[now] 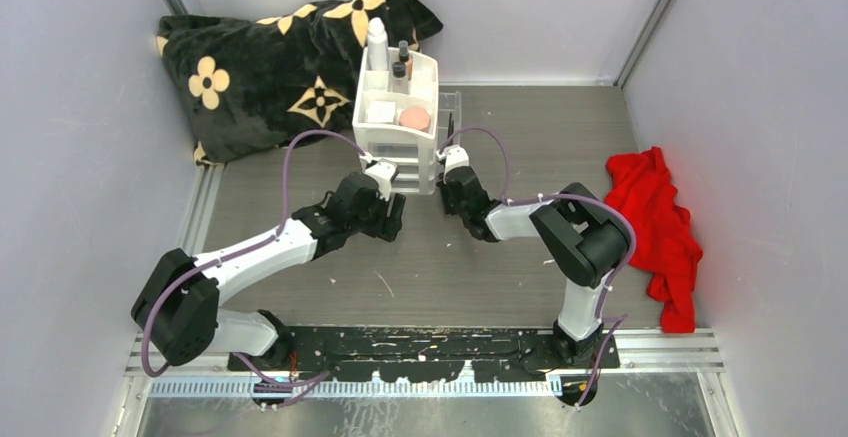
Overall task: Organize the makeup
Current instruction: Pick up the makeup brush from the center of the board, then place the makeup brush in the drawer.
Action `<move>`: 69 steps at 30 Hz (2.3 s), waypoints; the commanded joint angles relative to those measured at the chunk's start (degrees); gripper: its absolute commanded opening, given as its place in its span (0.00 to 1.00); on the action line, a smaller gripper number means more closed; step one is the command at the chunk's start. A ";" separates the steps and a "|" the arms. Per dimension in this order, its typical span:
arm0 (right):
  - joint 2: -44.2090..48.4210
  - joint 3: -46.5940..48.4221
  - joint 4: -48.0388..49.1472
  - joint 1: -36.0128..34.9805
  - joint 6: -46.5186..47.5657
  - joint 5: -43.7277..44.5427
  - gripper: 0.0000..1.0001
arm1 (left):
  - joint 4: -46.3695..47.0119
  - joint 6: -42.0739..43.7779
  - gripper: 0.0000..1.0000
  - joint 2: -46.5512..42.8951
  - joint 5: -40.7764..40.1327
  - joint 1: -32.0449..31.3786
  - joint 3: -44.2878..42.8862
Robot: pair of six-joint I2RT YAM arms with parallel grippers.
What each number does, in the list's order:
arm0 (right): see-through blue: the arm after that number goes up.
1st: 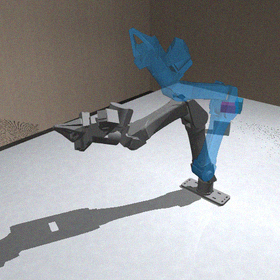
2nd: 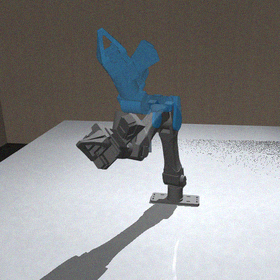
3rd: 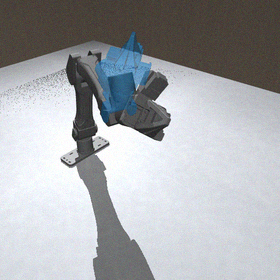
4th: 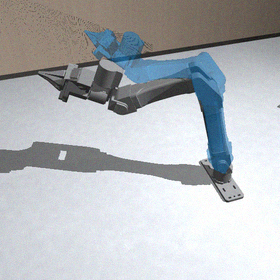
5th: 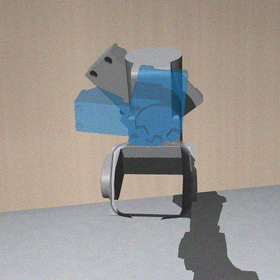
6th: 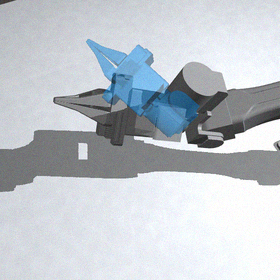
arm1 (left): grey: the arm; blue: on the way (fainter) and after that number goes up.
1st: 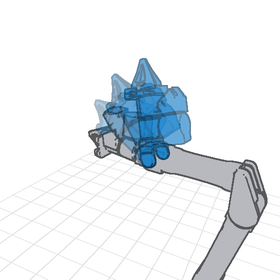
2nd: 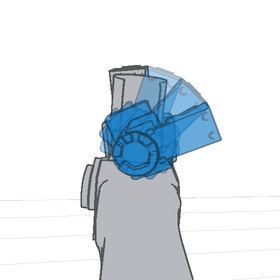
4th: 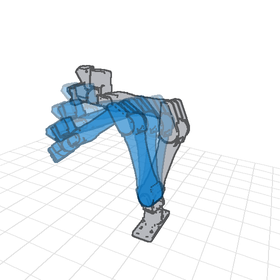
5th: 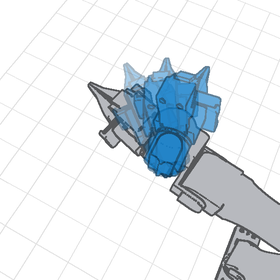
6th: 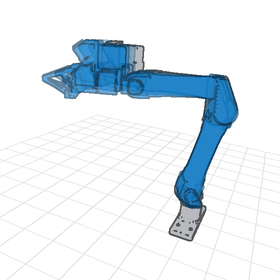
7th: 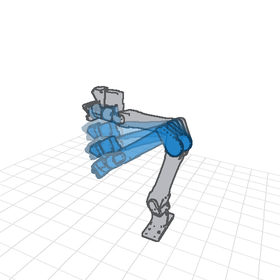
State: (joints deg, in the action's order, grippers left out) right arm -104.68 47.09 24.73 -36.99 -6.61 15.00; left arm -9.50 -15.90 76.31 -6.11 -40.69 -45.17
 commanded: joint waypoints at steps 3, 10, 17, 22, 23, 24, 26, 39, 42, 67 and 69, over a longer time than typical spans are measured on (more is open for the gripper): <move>3.57 -2.15 5.78 -2.29 -0.34 6.03 0.01 | 3.50 0.10 0.70 -1.71 0.72 0.43 1.06; 20.11 -5.60 -7.51 -7.71 -1.96 4.38 0.01 | 3.79 -0.21 0.70 -0.19 1.66 0.45 0.53; 33.29 -0.58 -19.18 -8.35 -0.08 7.15 0.01 | 4.30 -0.10 0.70 0.14 2.84 0.37 0.67; 26.91 8.37 -16.41 -2.18 -0.17 3.70 0.01 | 3.60 -0.50 0.70 -0.63 3.74 0.38 0.91; 24.39 10.64 -15.97 -0.04 -1.66 0.82 0.01 | 3.34 -0.67 0.70 -1.10 3.88 0.45 1.06; 21.72 12.93 -15.49 2.13 -3.09 -1.52 0.01 | 3.22 -0.85 0.70 -1.69 4.14 0.40 1.31; 14.86 17.31 -14.72 5.37 -5.35 -5.26 0.01 | 2.59 -1.05 0.70 -2.91 4.51 0.36 1.78; -0.92 31.64 -19.50 7.90 -10.87 -11.05 0.01 | -0.23 -0.18 0.71 -8.15 2.42 0.45 4.01; 0.40 31.67 -22.44 7.90 -10.56 -11.04 0.01 | 0.53 -0.40 0.71 -7.31 2.71 0.40 4.09; 14.87 27.95 -27.30 8.30 -4.81 2.20 0.37 | 1.30 -1.50 0.81 -4.31 3.32 0.41 2.89; 14.80 26.71 -27.39 9.38 -5.24 6.02 0.12 | 1.11 -1.48 0.86 -4.71 3.06 0.47 3.05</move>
State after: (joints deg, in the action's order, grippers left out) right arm -93.43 75.70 -5.23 -28.77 -12.08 12.23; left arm -10.09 -16.75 72.20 -2.85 -40.49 -41.21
